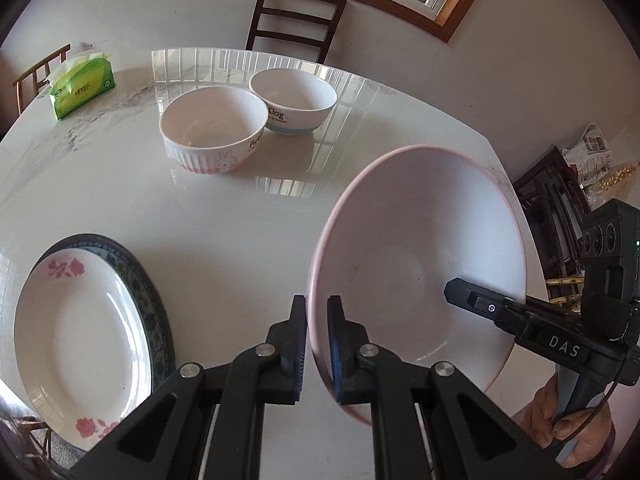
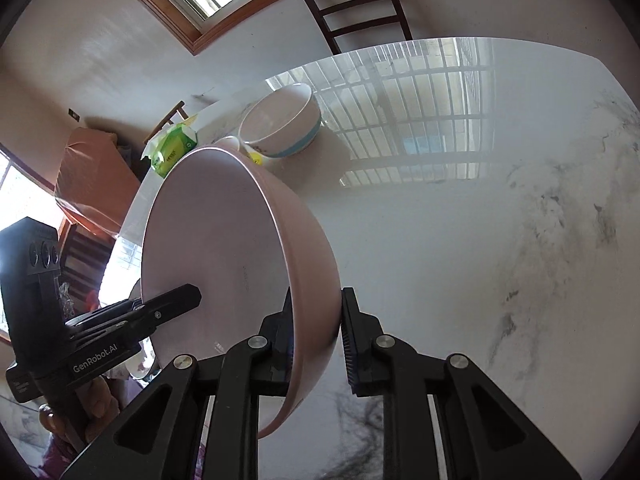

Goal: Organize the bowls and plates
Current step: 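Lift the pink bowl off the table with the right gripper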

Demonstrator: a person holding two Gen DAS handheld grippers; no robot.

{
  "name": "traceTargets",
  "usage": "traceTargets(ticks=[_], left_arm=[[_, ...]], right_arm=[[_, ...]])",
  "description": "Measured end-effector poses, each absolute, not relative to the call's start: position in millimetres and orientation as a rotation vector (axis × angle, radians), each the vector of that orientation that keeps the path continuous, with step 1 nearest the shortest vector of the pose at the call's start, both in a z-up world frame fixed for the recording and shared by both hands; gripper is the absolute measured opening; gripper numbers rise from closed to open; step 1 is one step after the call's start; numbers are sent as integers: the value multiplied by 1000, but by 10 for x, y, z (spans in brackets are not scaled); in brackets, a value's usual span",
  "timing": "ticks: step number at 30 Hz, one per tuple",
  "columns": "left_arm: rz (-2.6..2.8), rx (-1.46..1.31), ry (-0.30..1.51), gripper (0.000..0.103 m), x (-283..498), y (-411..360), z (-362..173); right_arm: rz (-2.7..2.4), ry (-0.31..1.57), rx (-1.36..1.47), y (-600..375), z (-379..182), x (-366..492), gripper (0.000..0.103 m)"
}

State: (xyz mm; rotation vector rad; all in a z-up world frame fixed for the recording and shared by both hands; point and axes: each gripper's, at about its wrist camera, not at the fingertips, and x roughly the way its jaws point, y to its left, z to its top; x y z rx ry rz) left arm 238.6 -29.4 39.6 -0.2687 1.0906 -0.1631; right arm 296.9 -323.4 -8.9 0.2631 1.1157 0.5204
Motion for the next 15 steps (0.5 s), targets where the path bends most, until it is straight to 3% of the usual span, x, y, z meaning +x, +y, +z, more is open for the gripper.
traceTargets(ticks=[15], left_arm=[[-130, -209, 1194, 10, 1633, -136, 79]], right_arm=[[580, 1238, 247, -2794, -426, 2166, 20]])
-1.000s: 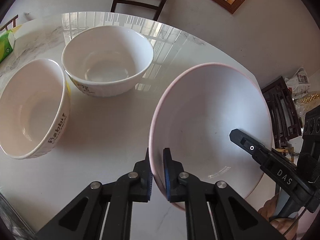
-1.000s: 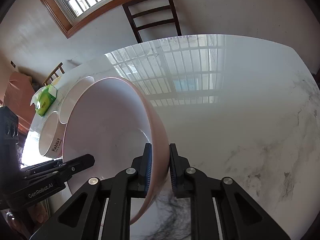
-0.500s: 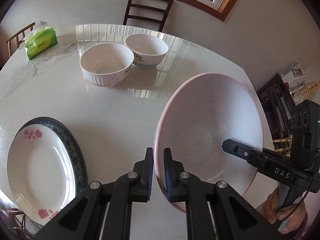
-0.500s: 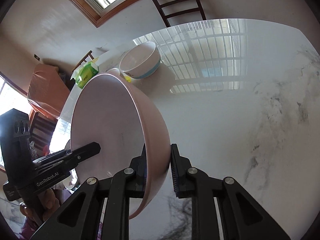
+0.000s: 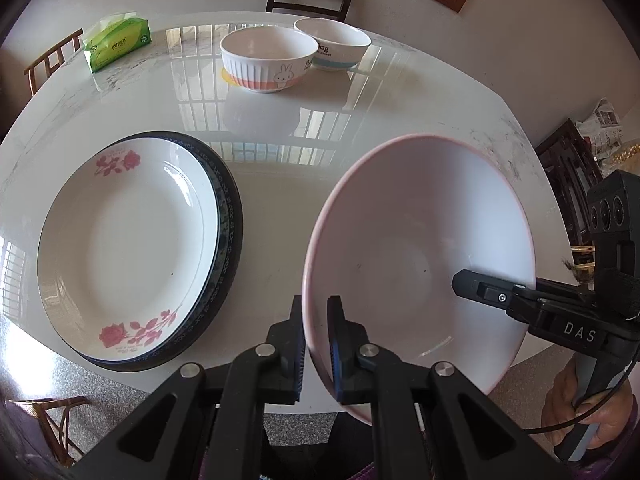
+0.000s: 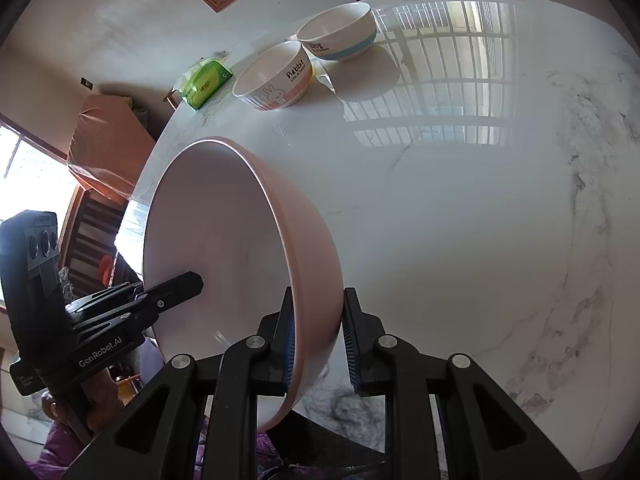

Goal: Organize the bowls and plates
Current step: 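Lift the pink bowl off the table with the right gripper, then carry the pink bowl beside the plate stack and lower it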

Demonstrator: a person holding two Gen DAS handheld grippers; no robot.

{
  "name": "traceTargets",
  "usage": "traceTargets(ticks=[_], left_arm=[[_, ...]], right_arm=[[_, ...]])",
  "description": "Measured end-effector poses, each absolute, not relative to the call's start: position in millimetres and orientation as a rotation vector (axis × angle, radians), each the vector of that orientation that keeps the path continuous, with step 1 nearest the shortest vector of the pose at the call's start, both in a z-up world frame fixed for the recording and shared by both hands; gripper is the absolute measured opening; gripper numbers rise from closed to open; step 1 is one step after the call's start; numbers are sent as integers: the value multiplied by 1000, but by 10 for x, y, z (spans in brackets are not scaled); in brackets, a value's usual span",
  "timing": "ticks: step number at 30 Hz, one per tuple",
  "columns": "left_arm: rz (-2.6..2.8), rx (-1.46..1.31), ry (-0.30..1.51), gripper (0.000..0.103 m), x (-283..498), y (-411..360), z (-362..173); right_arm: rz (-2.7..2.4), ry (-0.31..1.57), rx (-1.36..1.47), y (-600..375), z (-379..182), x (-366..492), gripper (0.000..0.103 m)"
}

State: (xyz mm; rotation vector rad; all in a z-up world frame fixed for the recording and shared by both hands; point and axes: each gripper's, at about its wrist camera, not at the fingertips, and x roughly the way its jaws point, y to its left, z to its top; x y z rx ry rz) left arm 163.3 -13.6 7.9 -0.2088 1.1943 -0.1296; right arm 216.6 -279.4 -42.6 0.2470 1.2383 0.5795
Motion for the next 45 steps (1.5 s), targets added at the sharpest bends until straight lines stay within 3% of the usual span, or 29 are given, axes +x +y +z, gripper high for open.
traceTargets(ticks=[29, 45], left_arm=[[-65, -148, 1156, 10, 1673, -21, -6], [-96, -82, 1089, 18, 1691, -35, 37]], right_arm=[[614, 1290, 299, -2578, -691, 2198, 24], [614, 1202, 283, -2628, -564, 2152, 36]])
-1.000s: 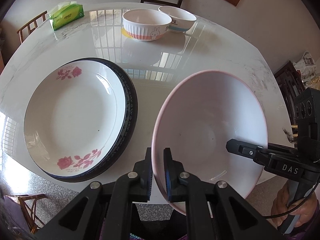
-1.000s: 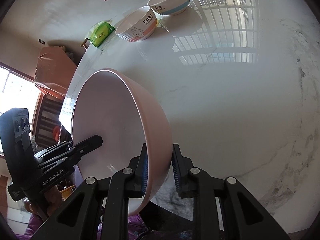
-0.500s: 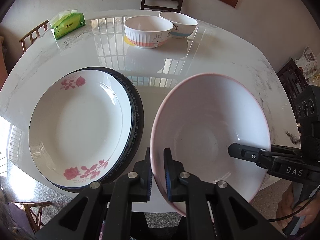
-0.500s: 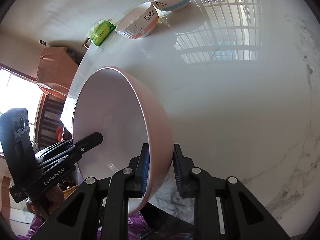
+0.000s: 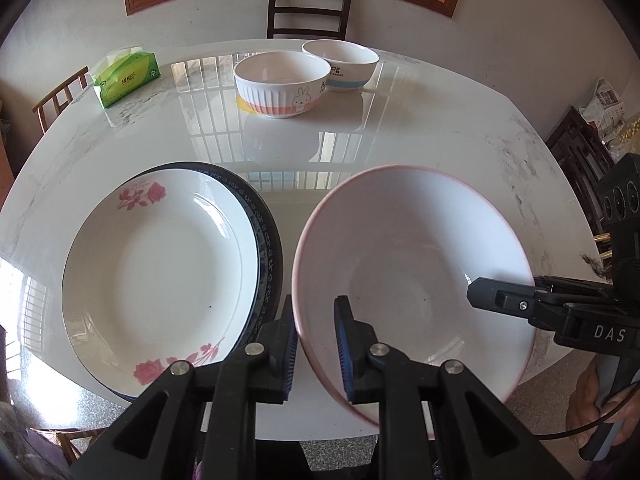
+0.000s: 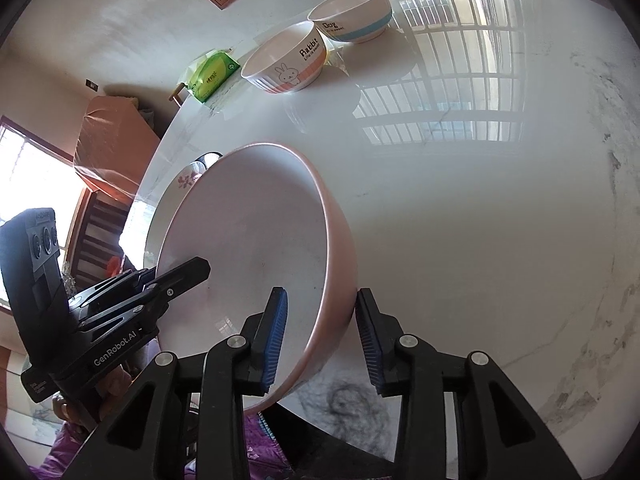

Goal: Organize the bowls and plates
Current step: 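Carry the pink bowl beside the plate stack and lower it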

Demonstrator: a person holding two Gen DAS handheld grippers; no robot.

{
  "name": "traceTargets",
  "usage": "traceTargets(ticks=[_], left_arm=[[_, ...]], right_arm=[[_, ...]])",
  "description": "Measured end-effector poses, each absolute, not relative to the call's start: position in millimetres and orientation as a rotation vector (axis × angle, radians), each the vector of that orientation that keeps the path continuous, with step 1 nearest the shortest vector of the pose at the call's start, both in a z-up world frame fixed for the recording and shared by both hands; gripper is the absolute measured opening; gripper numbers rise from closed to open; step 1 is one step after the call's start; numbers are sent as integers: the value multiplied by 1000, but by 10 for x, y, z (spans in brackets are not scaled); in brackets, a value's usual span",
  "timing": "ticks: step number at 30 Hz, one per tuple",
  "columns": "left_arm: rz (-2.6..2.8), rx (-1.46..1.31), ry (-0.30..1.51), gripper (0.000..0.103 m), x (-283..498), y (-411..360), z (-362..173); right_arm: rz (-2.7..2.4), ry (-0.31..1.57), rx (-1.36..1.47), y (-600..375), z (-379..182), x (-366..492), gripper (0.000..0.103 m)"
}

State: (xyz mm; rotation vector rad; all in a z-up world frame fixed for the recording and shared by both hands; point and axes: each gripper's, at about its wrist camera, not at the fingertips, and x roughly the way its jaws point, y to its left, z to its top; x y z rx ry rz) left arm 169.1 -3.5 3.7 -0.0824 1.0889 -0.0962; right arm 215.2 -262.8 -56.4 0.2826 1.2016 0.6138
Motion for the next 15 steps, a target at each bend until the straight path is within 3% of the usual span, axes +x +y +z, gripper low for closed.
traceTargets(ticks=[15], left_arm=[[-126, -92, 1025, 18, 1606, 83, 206]], right_arm=[[568, 1039, 292, -2887, -189, 2132, 45]])
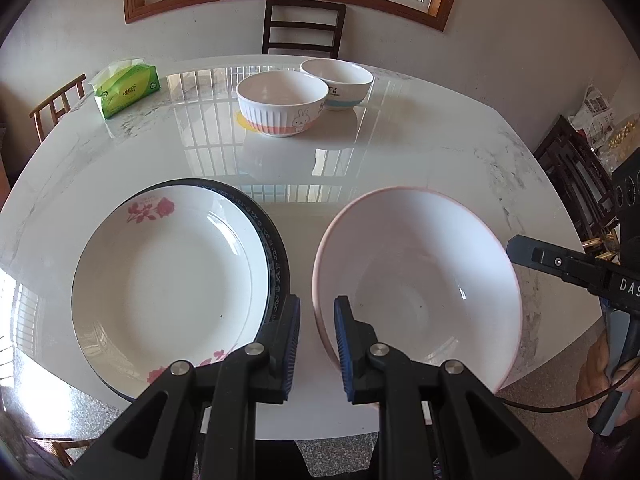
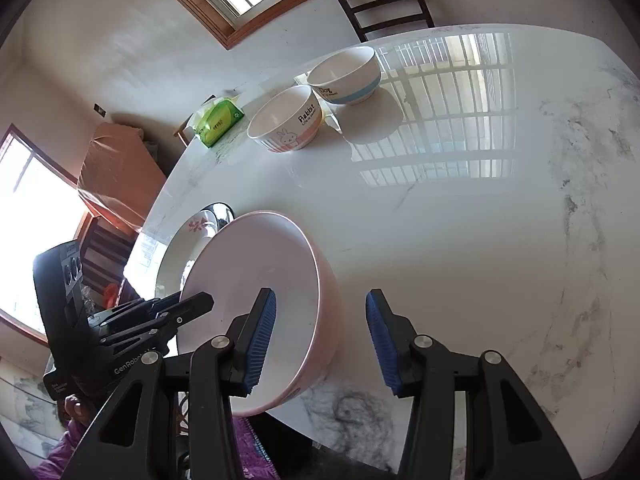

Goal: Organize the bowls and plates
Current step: 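Carry the pink bowl beside the plate stack and lower it, then open the right gripper to release the pink bowl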

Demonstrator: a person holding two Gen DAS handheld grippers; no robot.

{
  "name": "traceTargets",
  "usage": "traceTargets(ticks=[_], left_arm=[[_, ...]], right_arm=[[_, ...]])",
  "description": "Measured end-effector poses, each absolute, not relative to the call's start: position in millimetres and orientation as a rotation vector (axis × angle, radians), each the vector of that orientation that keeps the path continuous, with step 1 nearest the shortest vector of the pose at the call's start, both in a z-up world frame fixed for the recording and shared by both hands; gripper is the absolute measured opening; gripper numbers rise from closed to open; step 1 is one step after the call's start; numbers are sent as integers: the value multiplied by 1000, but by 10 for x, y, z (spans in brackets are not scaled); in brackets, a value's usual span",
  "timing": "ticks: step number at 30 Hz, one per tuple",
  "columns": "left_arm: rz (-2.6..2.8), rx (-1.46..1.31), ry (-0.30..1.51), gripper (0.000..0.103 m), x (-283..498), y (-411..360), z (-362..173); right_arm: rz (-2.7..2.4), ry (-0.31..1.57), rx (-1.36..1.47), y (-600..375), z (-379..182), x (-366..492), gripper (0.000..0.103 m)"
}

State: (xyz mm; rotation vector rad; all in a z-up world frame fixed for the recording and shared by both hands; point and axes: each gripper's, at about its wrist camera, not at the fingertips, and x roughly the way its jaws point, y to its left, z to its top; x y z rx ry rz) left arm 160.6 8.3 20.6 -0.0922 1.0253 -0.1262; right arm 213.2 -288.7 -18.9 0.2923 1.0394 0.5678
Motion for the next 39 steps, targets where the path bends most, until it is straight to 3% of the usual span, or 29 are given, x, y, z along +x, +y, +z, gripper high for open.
traceTargets(ticks=[21, 25, 39], left_arm=[[28, 67, 800, 19, 1701, 229, 402], [44, 90, 787, 19, 1759, 248, 414], [-10, 16, 870, 19, 2299, 443, 416]], right_arm=[[541, 874, 160, -2960, -71, 2320, 45], [539, 866, 151, -2969, -75, 2388, 52], [584, 903, 107, -2940, -75, 2970, 53]])
